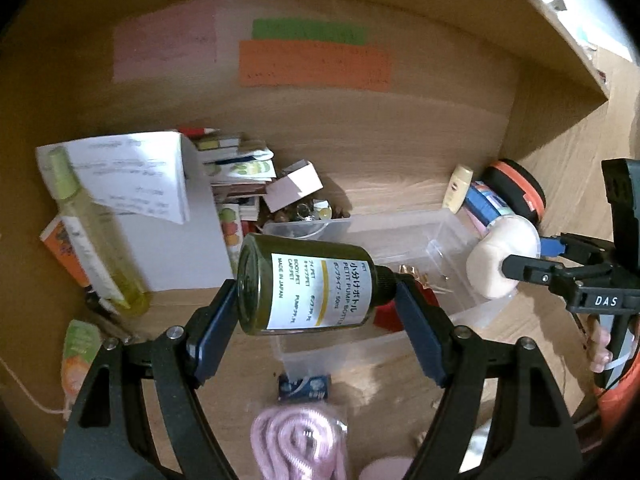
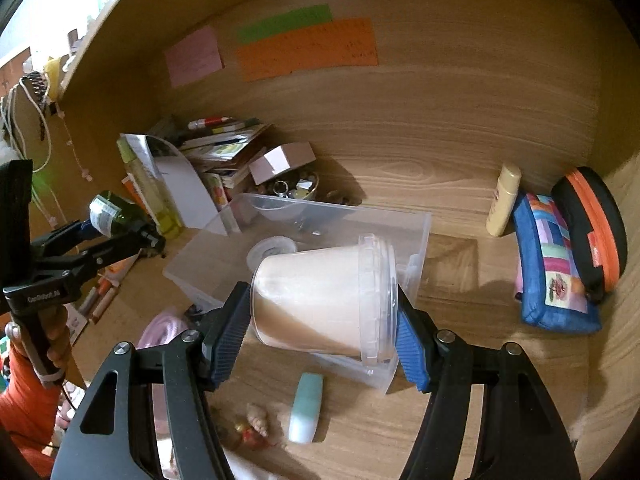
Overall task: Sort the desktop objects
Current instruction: 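Lower the bottle and cup into the clear box and open both grippers, then withdraw both grippers and move toward the pink rope bag and mint tube, then grasp the pink rope bag with the left gripper while the right grasps the mint-green tube, then carry the rope bag and tube over the clear box and release them inside, then withdraw both grippers toward the pink compact and small shell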
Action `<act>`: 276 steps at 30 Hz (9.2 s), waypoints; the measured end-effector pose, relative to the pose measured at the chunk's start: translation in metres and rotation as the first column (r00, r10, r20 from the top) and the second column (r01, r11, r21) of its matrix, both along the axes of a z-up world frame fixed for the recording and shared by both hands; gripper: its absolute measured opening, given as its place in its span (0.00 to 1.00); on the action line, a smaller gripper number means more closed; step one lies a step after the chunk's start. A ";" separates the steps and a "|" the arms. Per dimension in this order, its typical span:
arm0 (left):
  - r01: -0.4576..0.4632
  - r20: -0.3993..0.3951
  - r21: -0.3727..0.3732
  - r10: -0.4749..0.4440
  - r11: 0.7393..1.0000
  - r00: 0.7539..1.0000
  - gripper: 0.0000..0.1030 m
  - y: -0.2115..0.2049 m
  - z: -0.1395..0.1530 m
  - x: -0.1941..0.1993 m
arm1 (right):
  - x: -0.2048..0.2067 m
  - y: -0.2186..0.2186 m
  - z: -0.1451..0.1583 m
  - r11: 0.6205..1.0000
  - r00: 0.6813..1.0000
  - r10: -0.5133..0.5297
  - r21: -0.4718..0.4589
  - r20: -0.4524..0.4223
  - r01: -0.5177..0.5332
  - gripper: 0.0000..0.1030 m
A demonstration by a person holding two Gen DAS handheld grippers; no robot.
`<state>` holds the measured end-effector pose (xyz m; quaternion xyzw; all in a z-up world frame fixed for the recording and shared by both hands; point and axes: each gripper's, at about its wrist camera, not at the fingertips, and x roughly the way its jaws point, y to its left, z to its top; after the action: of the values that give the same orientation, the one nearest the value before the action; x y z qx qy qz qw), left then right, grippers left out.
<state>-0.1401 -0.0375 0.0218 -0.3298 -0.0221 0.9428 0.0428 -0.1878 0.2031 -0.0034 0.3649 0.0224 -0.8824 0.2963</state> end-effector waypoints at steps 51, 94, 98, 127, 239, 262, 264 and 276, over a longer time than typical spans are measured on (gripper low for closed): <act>0.119 0.186 -0.120 -0.095 0.986 0.978 0.82 0.041 -0.062 -0.054 | -0.033 -0.056 -0.054 0.956 0.995 0.085 0.287 -0.046 -0.068 0.64; -0.107 0.211 -0.101 0.127 0.989 0.969 0.98 -0.038 -0.059 0.058 | 0.067 0.006 -0.033 0.969 0.981 -0.089 0.214 -0.173 0.126 0.93; -0.098 0.256 -0.084 0.116 0.992 0.960 0.98 -0.035 -0.078 0.058 | 0.058 0.006 -0.055 0.974 0.994 -0.076 0.206 -0.082 0.091 0.91; -0.037 0.342 -0.027 0.044 0.999 0.939 0.98 -0.021 -0.131 0.039 | 0.030 -0.027 -0.116 0.971 0.992 0.064 0.224 0.109 -0.087 0.42; 0.201 0.238 -0.014 -0.192 0.979 0.952 0.60 0.081 -0.081 -0.125 | -0.076 -0.026 -0.059 0.989 0.997 -0.038 0.139 -0.073 0.048 0.22; 0.160 0.117 -0.004 -0.158 0.987 0.980 0.79 0.050 -0.014 -0.068 | -0.028 -0.003 0.004 0.995 0.978 -0.083 0.041 -0.189 0.092 0.77; 0.151 0.109 0.006 -0.151 0.988 0.982 0.87 0.045 -0.009 -0.059 | -0.019 0.000 0.011 0.994 0.976 -0.089 0.039 -0.197 0.098 0.80; 0.118 0.040 -0.009 -0.117 0.993 0.992 0.92 0.011 0.009 0.034 | 0.068 -0.002 0.031 0.993 0.953 -0.081 0.056 -0.293 0.101 0.99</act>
<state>-0.1061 -0.0269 0.0306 -0.3491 0.0020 0.9322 0.0958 -0.1199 0.2007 0.0273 0.2425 0.0798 -0.9377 0.2358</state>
